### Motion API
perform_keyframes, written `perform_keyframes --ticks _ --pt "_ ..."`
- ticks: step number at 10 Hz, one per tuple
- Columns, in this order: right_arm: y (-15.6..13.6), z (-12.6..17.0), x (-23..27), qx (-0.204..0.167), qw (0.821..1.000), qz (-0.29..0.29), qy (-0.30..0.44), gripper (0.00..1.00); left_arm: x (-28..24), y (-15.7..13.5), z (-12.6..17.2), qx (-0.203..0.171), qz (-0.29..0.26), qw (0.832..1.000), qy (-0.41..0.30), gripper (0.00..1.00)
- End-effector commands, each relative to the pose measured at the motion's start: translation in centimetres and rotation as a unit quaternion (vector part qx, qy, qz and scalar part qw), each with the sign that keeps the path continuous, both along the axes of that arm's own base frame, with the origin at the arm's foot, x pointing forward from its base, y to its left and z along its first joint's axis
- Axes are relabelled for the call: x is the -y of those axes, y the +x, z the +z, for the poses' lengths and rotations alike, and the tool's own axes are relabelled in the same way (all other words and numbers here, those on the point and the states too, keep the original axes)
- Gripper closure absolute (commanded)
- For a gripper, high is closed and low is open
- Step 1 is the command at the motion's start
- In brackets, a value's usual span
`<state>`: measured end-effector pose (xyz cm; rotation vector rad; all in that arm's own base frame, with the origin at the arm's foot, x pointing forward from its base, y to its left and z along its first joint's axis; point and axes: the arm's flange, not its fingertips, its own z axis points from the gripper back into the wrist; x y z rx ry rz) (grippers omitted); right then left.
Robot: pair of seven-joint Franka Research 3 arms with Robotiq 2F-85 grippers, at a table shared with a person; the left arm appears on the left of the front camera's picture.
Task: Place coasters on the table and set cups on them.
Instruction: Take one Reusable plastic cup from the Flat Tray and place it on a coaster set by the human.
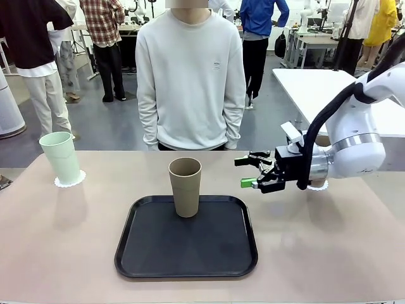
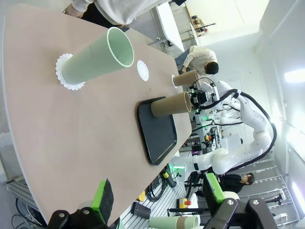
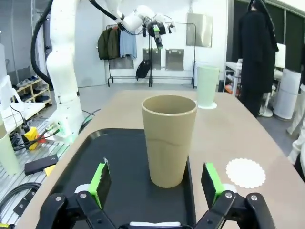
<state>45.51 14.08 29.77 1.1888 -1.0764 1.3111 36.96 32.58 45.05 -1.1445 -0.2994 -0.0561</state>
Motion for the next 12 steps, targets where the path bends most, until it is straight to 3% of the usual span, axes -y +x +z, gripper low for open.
perform_keyframes --ticks 1,9,12 --pt "1.1 -0.4 -1.0 -0.018 0.999 -0.01 -0.025 0.0 0.0 -0.1 0.2 -0.002 0.005 1.0 0.002 0.0" --pt "1.1 -0.9 -1.3 -0.015 0.999 -0.011 -0.037 0.0 0.0 -0.1 0.2 -0.002 0.005 1.0 0.002 0.0" --pt "2.1 -2.0 -4.8 0.032 0.997 -0.016 -0.074 0.0 0.0 -0.1 0.2 -0.002 0.005 1.0 0.002 0.0"
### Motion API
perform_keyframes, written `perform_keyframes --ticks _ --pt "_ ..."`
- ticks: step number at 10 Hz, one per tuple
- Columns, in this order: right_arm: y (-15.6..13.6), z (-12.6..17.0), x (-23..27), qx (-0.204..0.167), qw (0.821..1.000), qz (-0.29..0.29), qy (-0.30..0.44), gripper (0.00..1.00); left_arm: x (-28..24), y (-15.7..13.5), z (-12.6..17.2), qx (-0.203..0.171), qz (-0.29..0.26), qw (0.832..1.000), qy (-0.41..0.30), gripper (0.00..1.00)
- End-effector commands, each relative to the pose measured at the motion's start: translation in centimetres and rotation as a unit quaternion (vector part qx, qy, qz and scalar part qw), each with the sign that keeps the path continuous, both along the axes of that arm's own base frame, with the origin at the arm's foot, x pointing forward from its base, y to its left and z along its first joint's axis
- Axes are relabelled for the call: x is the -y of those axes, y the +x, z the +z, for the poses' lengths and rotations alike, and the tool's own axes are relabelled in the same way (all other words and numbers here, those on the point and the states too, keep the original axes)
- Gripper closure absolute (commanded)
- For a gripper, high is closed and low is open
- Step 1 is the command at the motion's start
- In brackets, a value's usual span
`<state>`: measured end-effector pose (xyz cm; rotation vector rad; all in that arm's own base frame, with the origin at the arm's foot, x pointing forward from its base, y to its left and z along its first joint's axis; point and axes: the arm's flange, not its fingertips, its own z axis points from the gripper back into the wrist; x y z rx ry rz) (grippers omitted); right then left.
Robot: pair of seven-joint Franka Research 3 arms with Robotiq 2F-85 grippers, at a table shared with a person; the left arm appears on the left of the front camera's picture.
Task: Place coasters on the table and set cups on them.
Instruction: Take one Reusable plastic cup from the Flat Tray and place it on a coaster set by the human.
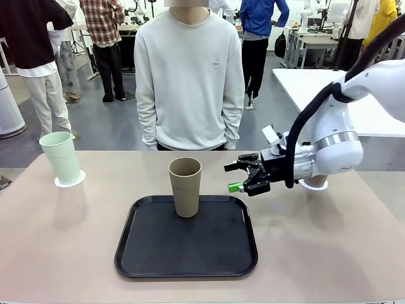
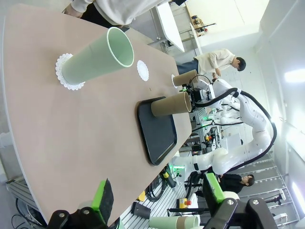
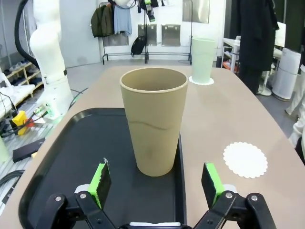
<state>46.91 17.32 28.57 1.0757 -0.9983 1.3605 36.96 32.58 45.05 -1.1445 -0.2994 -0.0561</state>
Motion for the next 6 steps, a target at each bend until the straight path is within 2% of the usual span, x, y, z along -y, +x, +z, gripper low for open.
perform_keyframes --ticks 1,3,6 --pt "0.9 -1.2 -2.8 0.034 0.999 -0.004 -0.009 0.0 0.0 -0.1 0.2 -0.002 0.005 1.0 0.002 0.0" --pt "1.0 -1.7 -4.5 0.049 0.999 0.007 0.003 0.0 0.0 -0.1 0.2 -0.002 0.005 1.0 0.002 0.0" --pt "1.0 -2.6 -6.4 0.023 0.999 0.034 0.02 0.0 0.0 -0.1 0.2 -0.002 0.005 1.0 0.002 0.0"
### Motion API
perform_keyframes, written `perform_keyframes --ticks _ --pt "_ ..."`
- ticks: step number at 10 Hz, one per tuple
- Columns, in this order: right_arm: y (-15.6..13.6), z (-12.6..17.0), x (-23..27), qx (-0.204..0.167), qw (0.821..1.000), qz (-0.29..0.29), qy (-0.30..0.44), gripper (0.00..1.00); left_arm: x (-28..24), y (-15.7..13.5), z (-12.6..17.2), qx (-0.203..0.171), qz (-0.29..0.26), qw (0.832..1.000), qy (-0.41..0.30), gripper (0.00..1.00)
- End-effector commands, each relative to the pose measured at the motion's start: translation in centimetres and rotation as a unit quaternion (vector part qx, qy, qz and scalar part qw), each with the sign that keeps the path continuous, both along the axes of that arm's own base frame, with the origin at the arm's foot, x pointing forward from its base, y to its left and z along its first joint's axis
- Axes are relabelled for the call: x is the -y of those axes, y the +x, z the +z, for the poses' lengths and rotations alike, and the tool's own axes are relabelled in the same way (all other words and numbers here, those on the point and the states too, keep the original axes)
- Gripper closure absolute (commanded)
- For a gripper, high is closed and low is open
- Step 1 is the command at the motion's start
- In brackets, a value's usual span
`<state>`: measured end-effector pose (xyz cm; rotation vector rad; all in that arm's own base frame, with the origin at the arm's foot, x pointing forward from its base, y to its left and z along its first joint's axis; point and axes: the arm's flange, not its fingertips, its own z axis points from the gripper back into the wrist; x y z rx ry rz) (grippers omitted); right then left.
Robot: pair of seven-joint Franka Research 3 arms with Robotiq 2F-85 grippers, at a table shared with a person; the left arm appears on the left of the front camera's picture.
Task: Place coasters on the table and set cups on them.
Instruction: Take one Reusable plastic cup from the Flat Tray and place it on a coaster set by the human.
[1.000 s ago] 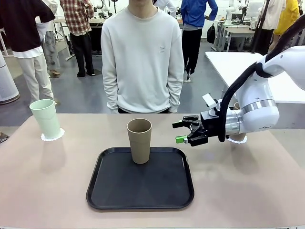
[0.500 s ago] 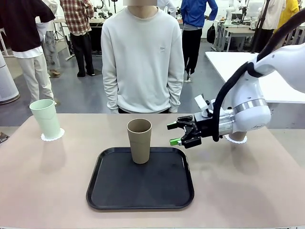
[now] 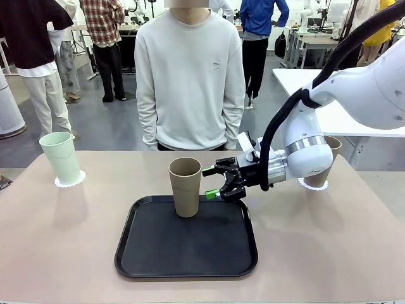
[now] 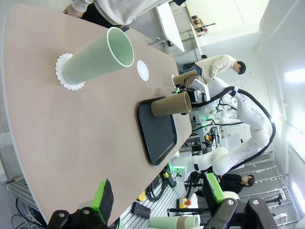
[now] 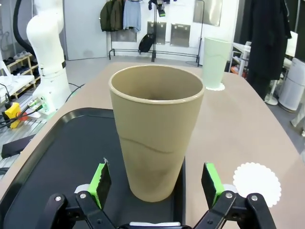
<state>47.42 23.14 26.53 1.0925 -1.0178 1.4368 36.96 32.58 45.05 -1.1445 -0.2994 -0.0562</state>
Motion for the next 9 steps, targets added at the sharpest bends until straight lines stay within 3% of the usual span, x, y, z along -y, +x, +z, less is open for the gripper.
perform_keyframes --ticks 1,9 --pt "0.4 -0.8 -1.0 -0.008 1.0 0.012 0.013 0.0 0.0 -0.1 0.2 -0.002 0.005 1.0 0.002 0.0" --pt "0.5 -2.2 -3.5 -0.023 0.998 0.046 0.023 0.0 0.0 -0.1 0.2 -0.002 0.005 1.0 0.002 0.0"
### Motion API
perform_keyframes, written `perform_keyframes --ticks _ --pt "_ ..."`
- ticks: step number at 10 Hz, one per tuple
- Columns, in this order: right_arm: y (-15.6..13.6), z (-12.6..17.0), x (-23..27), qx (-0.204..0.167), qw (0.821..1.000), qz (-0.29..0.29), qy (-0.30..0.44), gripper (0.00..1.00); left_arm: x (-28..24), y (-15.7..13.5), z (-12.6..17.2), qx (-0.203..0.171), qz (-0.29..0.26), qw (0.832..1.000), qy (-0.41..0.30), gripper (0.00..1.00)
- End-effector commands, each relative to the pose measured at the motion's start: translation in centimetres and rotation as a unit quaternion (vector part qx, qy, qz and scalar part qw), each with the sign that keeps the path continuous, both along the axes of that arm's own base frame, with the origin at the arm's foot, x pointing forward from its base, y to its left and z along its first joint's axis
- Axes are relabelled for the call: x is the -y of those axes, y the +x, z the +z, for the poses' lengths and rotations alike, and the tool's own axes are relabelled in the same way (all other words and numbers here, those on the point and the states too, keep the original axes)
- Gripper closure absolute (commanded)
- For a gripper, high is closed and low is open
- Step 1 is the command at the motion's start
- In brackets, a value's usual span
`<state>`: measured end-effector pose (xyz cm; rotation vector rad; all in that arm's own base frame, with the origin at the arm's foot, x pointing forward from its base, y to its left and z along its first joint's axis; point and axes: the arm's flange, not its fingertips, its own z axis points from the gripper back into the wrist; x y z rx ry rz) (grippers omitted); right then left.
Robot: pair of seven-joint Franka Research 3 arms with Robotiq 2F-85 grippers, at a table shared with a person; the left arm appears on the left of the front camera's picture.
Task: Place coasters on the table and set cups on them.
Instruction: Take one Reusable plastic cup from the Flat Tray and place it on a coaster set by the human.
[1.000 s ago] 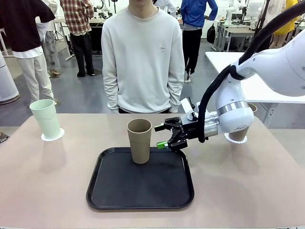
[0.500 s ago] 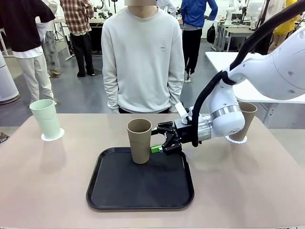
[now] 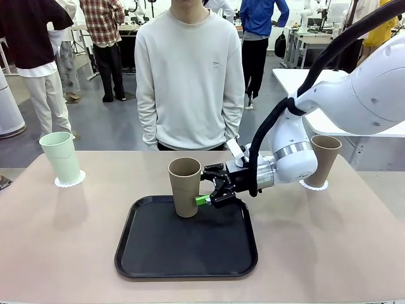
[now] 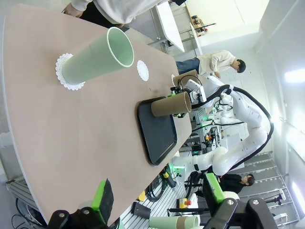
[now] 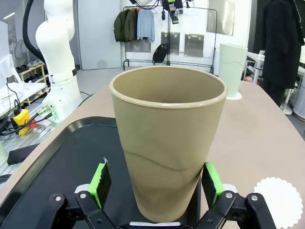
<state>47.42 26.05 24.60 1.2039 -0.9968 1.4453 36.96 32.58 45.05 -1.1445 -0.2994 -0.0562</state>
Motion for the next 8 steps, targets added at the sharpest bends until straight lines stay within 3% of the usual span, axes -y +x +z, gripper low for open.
perform_keyframes --ticks 1,8 --pt "0.7 -0.3 -0.9 -0.002 1.0 0.011 -0.003 0.0 0.0 -0.1 0.2 -0.002 0.005 1.0 0.002 0.0" --pt "1.8 -0.8 -3.0 -0.016 1.0 0.009 -0.005 0.0 0.0 -0.1 0.2 -0.002 0.005 1.0 0.002 0.0"
